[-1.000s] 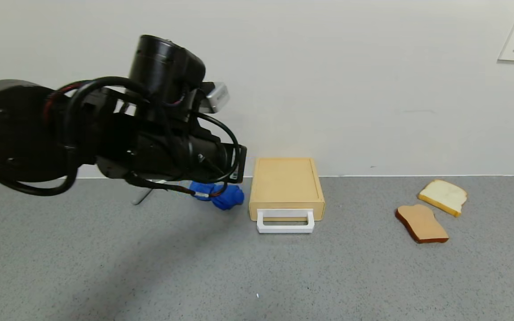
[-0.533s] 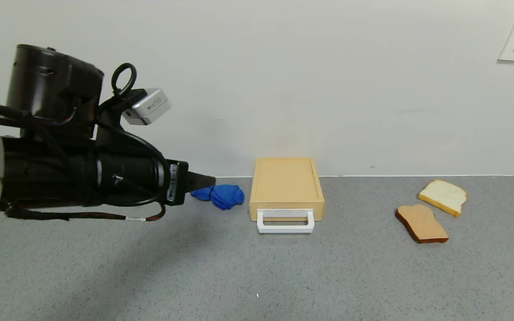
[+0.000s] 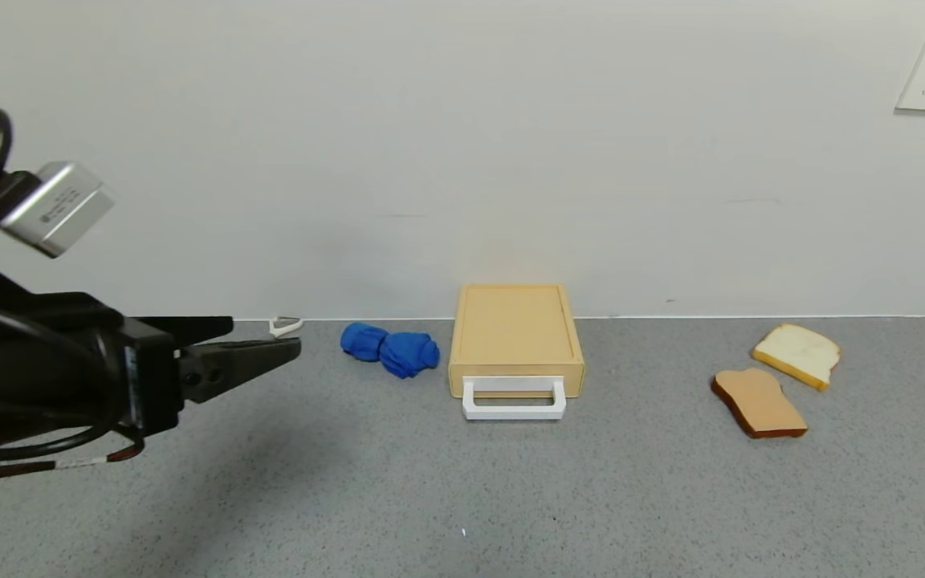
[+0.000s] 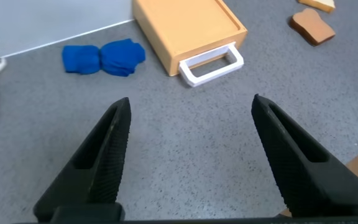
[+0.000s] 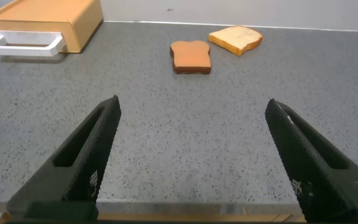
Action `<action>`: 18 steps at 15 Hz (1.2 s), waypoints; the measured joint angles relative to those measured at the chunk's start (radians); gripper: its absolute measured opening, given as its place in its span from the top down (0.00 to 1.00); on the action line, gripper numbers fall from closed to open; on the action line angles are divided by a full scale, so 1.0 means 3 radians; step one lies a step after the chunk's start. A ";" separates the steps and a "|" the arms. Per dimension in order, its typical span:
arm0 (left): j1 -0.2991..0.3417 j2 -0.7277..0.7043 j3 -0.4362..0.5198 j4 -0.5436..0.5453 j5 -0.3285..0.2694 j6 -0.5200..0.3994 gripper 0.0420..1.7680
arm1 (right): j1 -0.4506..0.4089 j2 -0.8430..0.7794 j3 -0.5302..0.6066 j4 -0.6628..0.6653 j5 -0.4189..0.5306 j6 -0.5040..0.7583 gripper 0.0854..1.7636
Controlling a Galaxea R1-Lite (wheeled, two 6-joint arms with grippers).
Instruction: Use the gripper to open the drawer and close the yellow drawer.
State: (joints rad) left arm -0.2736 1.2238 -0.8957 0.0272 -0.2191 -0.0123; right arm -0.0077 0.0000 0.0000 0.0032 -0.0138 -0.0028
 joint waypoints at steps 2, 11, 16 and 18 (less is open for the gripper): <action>0.0130 -0.0277 0.0169 -0.0008 0.0003 0.0018 0.17 | 0.0000 0.0000 0.0000 0.0000 0.0003 0.0000 0.03; 0.0701 -0.1635 0.0666 0.0045 0.0104 0.0024 0.07 | 0.0000 0.0000 0.0000 0.0000 0.0001 0.0001 0.03; 0.0755 -0.2388 0.0689 0.0493 0.0378 0.0030 0.05 | 0.0000 0.0000 0.0000 -0.0001 0.0003 0.0000 0.03; 0.0758 -0.2698 0.0682 0.0713 0.0463 0.0035 0.05 | 0.0000 0.0000 0.0000 -0.0001 0.0000 0.0000 0.03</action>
State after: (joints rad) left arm -0.0462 0.4145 -0.6913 0.2413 -0.0802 -0.0017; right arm -0.0077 0.0000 0.0000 0.0028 -0.0138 -0.0028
